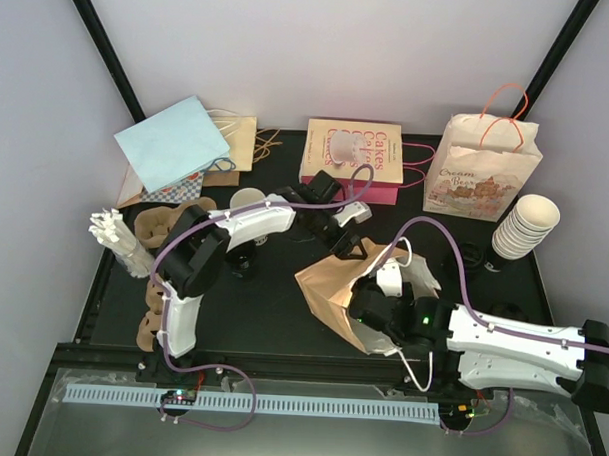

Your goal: Pack the takeout coffee

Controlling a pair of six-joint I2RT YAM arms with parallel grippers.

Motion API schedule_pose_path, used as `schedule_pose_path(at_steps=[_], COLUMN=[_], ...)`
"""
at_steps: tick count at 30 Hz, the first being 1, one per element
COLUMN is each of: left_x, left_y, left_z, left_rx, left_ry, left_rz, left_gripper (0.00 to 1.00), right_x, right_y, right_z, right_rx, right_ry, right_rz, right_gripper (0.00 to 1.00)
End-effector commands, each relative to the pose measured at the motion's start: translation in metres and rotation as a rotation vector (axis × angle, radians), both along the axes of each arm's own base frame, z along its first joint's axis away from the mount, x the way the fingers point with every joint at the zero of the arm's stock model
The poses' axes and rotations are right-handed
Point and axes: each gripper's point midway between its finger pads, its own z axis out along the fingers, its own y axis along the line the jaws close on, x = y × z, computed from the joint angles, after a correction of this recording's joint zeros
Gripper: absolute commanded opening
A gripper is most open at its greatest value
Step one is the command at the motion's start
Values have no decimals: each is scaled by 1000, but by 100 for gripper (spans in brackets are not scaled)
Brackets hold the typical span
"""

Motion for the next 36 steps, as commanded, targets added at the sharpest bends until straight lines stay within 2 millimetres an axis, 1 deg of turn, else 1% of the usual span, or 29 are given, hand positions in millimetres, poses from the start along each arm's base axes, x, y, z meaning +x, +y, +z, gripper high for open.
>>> schedule_pose_path(at_steps=[1, 8, 14, 20, 23, 27, 32, 36], left_x=[-38, -48, -53, -60, -64, -67, -68, -61], left_y=[-4, 5, 10, 16, 20, 23, 26, 36], left_z=[10, -2, -3, -11, -20, -22, -22, -30], left_rx=[-30, -22, -32, -26, -15, -18, -22, 5], left_ry=[27, 47, 51, 60, 78, 81, 76, 82], left_rz=[-94, -90, -81, -75, -73, -67, -48, 16], left_gripper=[78, 79, 79, 79, 79, 79, 80, 83], right_x=[8, 13, 16, 22, 29, 38, 45, 48], right_y=[14, 19, 26, 33, 35, 42, 52, 61], right_z=[12, 15, 10, 3, 4, 11, 9, 2], right_rx=[35, 21, -36, -81, -91, -103, -129, -146], right_ry=[6, 79, 131, 162, 162, 157, 200, 252], right_rz=[34, 80, 120, 144, 152, 177, 229, 266], right_gripper=[55, 55, 55, 55, 55, 55, 55, 55])
